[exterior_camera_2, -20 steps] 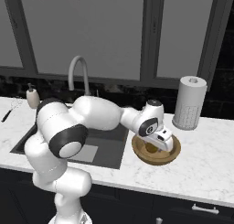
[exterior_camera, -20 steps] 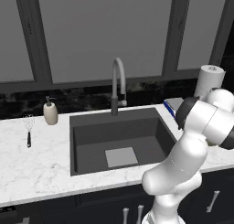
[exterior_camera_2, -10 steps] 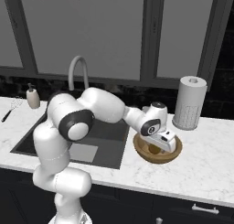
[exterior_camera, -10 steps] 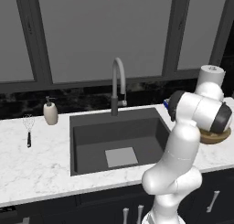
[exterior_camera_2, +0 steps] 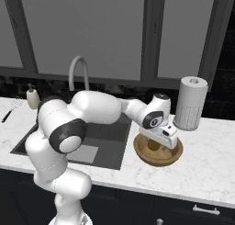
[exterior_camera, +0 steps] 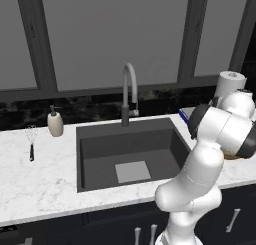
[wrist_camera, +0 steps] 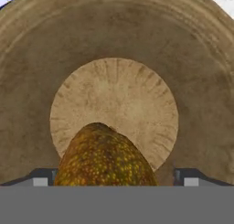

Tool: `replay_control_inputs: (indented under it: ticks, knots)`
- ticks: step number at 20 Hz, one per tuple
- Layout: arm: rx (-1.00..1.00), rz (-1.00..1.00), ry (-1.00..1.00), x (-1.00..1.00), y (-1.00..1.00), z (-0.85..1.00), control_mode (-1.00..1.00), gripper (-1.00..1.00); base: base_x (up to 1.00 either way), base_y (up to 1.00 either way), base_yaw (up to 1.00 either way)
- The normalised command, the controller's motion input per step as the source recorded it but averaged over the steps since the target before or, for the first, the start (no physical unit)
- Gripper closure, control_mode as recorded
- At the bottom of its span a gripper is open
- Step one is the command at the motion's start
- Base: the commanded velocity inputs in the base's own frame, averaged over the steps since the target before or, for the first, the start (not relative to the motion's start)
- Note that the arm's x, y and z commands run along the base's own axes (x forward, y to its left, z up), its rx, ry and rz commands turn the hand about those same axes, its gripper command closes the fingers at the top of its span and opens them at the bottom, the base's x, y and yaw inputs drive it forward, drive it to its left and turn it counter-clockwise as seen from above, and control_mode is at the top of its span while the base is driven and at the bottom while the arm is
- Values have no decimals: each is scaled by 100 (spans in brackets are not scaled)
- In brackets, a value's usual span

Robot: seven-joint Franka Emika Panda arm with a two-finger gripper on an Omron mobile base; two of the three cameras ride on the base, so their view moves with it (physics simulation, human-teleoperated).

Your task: Pick the avocado from the sink and place it in the bowl. Then pick the bowl and place it in the microwave. Then close the microwave door and press the start button.

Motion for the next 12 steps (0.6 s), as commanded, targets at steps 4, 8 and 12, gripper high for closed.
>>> replay_control_inputs:
  ticks: [4, 8, 12]
  knots:
    - [-4, 0, 1, -1, 73, 16, -100, -100, 0, 0, 0]
    - [0, 0, 0, 0, -27, 0, -100, -100, 0, 0, 0]
    - [1, 1, 0, 0, -80, -3, -100, -100, 0, 0, 0]
